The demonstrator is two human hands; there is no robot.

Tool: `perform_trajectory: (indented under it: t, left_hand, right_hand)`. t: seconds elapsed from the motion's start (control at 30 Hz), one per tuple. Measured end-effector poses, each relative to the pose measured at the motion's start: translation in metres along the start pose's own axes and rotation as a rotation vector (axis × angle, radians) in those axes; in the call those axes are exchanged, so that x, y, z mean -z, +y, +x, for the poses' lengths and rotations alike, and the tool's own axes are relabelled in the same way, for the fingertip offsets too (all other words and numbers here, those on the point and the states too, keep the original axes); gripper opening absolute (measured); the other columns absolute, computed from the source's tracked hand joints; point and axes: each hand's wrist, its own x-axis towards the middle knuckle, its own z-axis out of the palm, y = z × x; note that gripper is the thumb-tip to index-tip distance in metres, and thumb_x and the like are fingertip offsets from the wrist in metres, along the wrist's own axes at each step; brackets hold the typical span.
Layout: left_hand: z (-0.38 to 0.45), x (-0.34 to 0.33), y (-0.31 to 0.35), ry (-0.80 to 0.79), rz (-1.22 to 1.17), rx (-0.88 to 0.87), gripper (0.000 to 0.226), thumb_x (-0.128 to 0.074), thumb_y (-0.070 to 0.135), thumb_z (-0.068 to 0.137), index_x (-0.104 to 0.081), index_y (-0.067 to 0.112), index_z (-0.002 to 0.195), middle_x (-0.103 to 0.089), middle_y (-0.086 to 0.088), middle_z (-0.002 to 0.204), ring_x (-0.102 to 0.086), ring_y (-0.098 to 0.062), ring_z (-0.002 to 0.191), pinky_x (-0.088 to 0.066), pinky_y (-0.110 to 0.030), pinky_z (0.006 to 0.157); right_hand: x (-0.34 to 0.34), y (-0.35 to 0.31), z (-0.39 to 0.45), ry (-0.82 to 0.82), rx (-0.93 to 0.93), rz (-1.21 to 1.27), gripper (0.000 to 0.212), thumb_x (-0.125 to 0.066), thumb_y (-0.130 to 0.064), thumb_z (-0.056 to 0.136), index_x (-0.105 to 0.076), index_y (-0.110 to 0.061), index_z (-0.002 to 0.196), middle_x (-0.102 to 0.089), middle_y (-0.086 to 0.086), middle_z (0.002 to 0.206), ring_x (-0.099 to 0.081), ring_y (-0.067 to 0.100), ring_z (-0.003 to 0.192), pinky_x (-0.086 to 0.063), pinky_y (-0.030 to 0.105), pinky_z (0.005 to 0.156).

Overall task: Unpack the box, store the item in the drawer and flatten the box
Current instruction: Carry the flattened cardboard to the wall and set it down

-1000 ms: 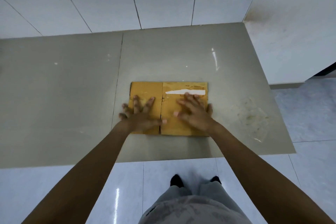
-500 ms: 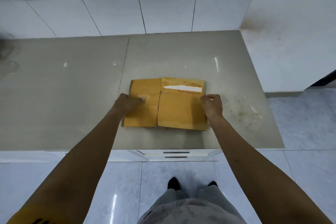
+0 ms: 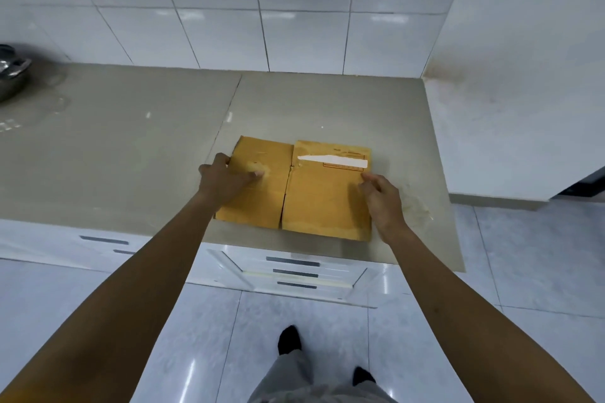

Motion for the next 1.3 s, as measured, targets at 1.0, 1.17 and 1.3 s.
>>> perform_trajectory:
  t: [1.0, 1.17, 1.3]
  left_hand:
    - [-0.276, -0.122, 0.060, -0.249, -0.285, 0.171, 0.103, -0.059, 0.078, 0.071, -0.024, 0.023, 0.151, -0.030, -0.005, 0.156, -0.035, -0.035, 0.137, -0.035, -0.054, 0.097]
    - [-0.327, -0.156, 0.052, -0.401, -0.466, 0.259, 0.108, -0.064, 0.083, 0.057, -0.033, 0.028, 0.144, -0.037, -0.004, 0.151, -0.043, -0.033, 0.131, -0.040, -0.061, 0.100]
    - [-0.347, -0.188, 0.074, -0.281, -0.183, 0.072, 0.114, -0.072, 0.074, 0.059, -0.028, 0.016, 0.146, -0.040, -0.009, 0.148, -0.044, -0.034, 0.129, -0.045, -0.051, 0.095]
  right_hand:
    - [0.218, 0.018, -0.163, -0.120, -0.003, 0.528, 0.064, -0.055, 0.006, 0.083, -0.052, -0.030, 0.136, -0.062, 0.004, 0.124, -0.060, 0.026, 0.108, -0.054, 0.043, 0.090]
    - [0.279, 0.041, -0.205, -0.101, 0.014, 0.500, 0.060, -0.057, 0.002, 0.083, -0.056, -0.032, 0.132, -0.063, -0.008, 0.112, -0.060, 0.023, 0.104, -0.055, 0.044, 0.087]
    - [0.337, 0.065, -0.214, 0.002, 0.038, 0.355, 0.060, -0.056, 0.000, 0.085, -0.054, -0.035, 0.133, -0.059, -0.002, 0.123, -0.056, 0.023, 0.108, -0.050, 0.037, 0.084]
